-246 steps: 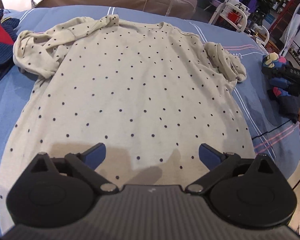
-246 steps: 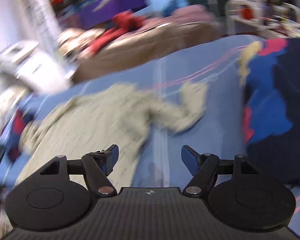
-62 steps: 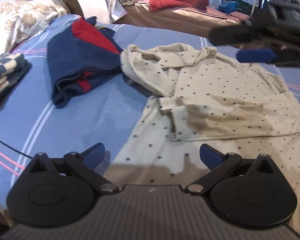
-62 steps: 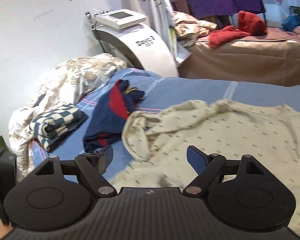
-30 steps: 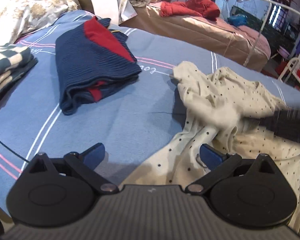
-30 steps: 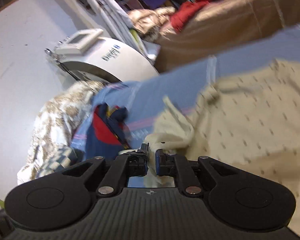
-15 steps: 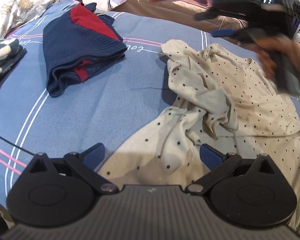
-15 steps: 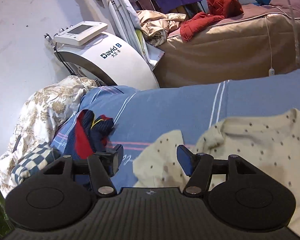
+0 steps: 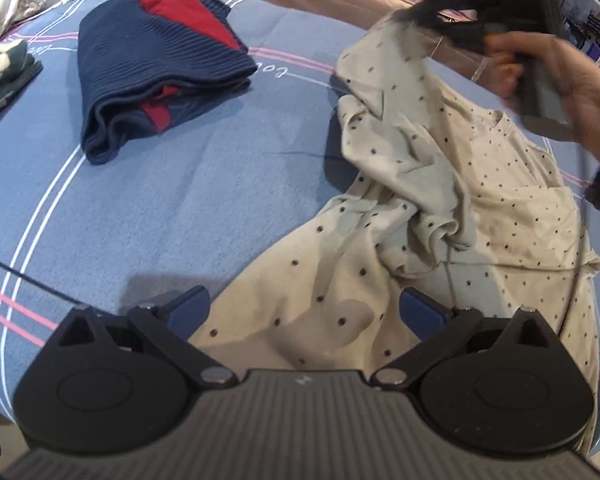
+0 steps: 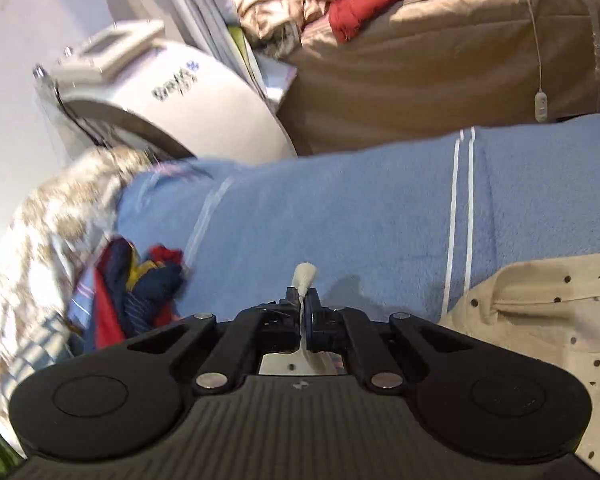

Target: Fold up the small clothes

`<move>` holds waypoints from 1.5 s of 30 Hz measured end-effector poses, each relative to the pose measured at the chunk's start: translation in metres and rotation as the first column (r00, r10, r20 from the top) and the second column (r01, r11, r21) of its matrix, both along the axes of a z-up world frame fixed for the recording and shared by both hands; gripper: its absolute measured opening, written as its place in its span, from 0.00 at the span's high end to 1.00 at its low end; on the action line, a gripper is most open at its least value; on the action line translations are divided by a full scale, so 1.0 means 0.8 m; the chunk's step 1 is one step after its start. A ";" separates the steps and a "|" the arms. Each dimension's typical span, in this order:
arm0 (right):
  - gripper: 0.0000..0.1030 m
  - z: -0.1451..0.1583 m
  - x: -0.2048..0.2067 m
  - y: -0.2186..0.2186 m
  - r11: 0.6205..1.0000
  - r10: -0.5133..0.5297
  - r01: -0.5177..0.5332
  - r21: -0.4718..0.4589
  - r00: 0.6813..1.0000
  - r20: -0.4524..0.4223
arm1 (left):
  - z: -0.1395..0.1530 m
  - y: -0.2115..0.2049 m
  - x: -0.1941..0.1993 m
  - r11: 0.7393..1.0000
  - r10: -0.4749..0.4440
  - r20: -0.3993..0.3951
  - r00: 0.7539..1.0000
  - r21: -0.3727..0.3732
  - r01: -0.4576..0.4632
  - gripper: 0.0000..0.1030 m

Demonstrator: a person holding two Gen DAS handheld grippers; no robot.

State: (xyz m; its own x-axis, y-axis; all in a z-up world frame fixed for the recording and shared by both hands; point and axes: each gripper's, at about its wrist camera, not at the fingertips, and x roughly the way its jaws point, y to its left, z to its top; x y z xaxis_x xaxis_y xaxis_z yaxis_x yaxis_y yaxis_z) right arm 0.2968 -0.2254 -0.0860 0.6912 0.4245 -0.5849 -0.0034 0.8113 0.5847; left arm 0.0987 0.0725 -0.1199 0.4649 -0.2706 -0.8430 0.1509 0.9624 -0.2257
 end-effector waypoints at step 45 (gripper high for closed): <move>0.48 -0.064 -0.368 -0.248 0.828 -0.547 0.555 0.084 0.831 -0.097 | 0.000 -0.027 0.159 0.994 0.012 0.235 0.972 0.105 -0.038 0.91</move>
